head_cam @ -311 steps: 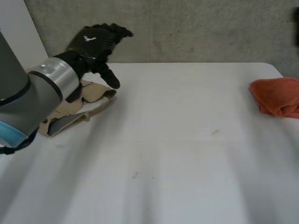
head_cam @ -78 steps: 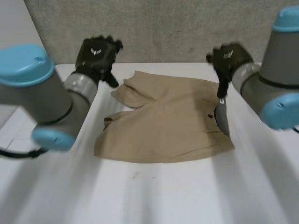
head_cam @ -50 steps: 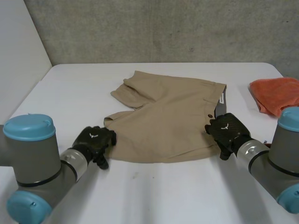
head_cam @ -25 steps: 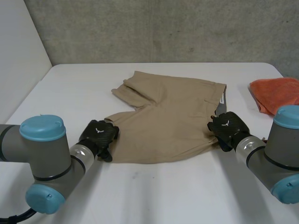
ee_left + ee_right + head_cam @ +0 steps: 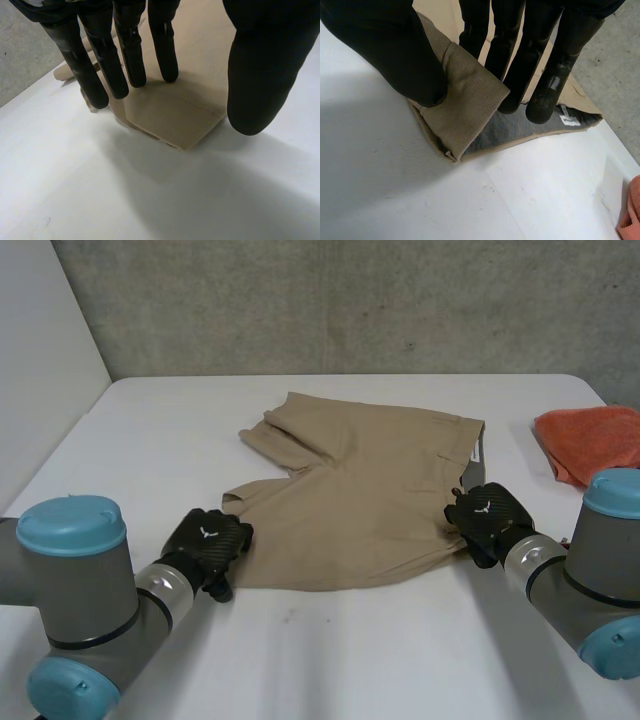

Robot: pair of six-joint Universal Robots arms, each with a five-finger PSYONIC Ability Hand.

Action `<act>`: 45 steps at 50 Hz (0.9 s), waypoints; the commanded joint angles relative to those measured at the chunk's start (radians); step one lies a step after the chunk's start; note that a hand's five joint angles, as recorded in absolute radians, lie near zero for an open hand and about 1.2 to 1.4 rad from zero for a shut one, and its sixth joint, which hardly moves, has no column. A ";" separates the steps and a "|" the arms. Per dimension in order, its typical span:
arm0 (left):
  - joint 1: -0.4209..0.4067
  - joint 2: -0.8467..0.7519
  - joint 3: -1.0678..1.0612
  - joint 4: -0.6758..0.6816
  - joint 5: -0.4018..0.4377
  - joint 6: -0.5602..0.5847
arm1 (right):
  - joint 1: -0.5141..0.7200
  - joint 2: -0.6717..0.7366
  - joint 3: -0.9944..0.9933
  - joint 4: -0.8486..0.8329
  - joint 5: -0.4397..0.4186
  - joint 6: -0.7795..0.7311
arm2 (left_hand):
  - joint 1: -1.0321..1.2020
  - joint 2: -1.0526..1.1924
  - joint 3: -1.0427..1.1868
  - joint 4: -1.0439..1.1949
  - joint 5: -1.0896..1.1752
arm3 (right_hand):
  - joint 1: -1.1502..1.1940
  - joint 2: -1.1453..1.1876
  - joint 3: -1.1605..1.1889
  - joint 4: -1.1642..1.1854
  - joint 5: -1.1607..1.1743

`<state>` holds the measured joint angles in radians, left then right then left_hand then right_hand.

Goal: Fold the laundry.

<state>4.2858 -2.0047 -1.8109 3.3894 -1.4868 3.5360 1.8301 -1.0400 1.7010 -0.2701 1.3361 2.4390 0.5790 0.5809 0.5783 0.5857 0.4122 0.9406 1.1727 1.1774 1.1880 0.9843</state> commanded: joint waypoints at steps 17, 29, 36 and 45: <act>-0.006 -0.039 0.067 0.073 -0.021 0.044 | 0.003 -0.020 0.023 0.015 0.020 -0.003 | 0.817 0.815 0.818 0.811 0.810 | 0.456 0.224 0.219 0.208 0.237; -0.047 0.060 0.001 0.039 -0.047 0.072 | 0.003 -0.127 0.039 0.109 0.000 0.009 | 0.128 0.126 0.129 0.121 0.120 | 0.456 0.224 0.219 0.208 0.237; -0.044 0.083 -0.050 -0.005 -0.044 0.070 | 0.011 -0.117 0.039 0.109 0.006 0.012 | 0.216 0.214 0.216 0.209 0.208 | 0.456 0.224 0.219 0.208 0.237; -0.029 0.080 -0.073 -0.005 -0.041 0.064 | 0.005 -0.106 0.035 0.106 0.006 0.012 | 0.283 0.281 0.284 0.277 0.276 | 0.456 0.224 0.219 0.208 0.237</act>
<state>4.2448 -1.9186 -1.8729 3.3829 -1.5305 3.6035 1.8377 -1.1514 1.7376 -0.1619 1.3424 2.4490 0.7216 0.7183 0.7180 0.7184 0.5422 0.9406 1.1728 1.1774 1.1885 0.9842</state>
